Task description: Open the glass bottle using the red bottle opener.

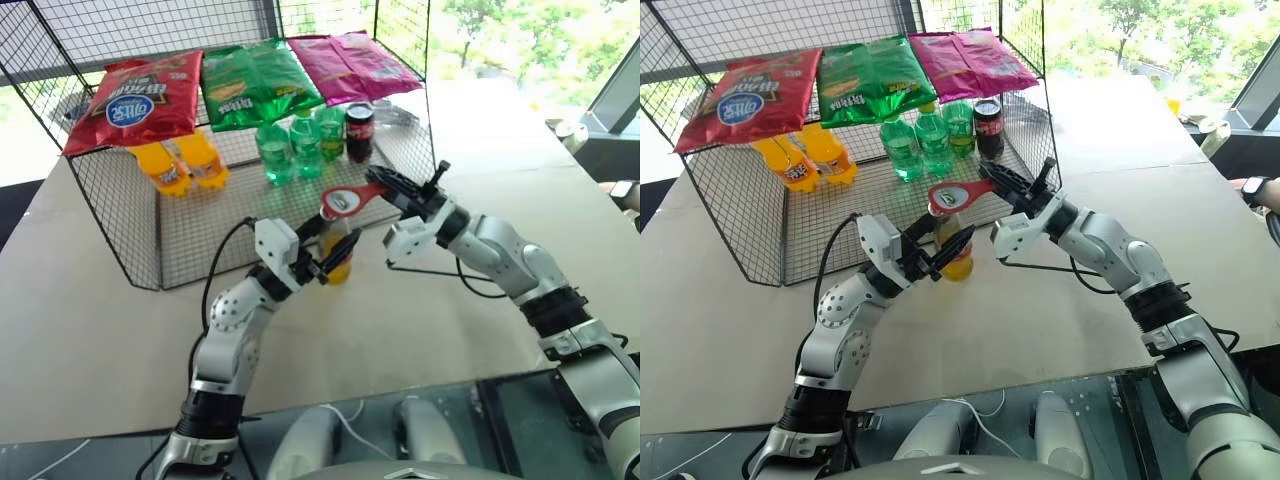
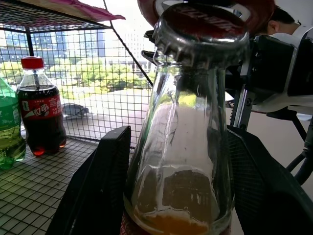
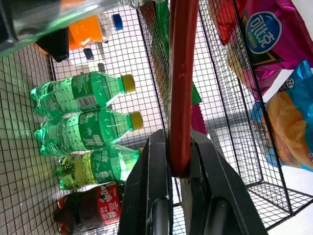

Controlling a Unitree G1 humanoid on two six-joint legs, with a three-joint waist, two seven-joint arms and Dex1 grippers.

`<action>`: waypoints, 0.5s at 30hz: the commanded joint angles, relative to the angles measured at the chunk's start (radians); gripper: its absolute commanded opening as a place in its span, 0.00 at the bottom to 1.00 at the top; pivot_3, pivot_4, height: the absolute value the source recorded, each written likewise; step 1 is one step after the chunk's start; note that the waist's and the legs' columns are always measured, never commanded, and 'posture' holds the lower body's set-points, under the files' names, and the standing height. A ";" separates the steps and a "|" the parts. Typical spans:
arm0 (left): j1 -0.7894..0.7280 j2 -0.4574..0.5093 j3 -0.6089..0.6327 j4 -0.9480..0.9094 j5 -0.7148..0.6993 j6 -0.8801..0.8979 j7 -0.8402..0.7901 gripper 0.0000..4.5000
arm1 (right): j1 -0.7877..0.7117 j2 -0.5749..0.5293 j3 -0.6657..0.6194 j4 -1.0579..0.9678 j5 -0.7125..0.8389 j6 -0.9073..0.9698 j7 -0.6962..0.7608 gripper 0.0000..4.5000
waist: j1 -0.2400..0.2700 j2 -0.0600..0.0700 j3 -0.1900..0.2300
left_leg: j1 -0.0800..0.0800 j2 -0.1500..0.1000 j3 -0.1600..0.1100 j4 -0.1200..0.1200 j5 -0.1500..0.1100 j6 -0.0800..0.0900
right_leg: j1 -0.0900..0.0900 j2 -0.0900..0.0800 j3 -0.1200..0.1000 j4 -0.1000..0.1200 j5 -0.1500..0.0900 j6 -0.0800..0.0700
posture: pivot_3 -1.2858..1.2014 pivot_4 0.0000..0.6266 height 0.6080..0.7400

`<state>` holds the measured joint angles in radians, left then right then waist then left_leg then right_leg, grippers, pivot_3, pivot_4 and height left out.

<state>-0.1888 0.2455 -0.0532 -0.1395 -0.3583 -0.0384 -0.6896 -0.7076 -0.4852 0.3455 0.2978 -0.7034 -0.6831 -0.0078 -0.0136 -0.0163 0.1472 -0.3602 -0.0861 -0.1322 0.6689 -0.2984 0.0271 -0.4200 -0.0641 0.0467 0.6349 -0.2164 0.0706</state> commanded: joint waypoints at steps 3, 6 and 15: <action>0.001 0.004 0.005 -0.007 0.011 0.012 0.020 0.49 | -0.033 0.003 -0.048 -0.043 0.038 -0.003 -0.013 0.00 | 0.000 0.000 0.000 | 0.000 0.000 0.000 0.000 0.000 0.000 | 0.000 0.000 0.000 0.000 0.000 0.000 | 0.52 0.24 1.00; 0.001 0.004 0.005 -0.009 0.010 0.014 0.023 0.49 | -0.031 0.010 -0.055 -0.053 0.057 -0.008 -0.013 0.00 | 0.000 0.000 0.000 | 0.000 0.000 0.000 0.000 0.000 0.000 | 0.000 0.000 0.000 0.000 0.000 0.000 | 0.52 0.24 1.00; 0.011 0.002 0.012 -0.023 -0.006 0.045 0.042 0.49 | 0.052 0.089 -0.078 -0.019 0.319 0.063 0.122 0.00 | 0.001 0.000 0.000 | 0.000 0.000 0.000 0.000 0.000 0.000 | 0.000 0.000 0.000 0.000 0.000 0.000 | 0.52 0.24 1.00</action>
<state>-0.1882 0.2419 -0.0492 -0.1520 -0.3730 -0.0058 -0.6662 -0.6651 -0.3996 0.2971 0.2874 -0.4532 -0.6340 0.0833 -0.0129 -0.0163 0.1472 -0.3603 -0.0860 -0.1327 0.6689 -0.2984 0.0271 -0.4196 -0.0643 0.0465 0.6344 -0.2164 0.0705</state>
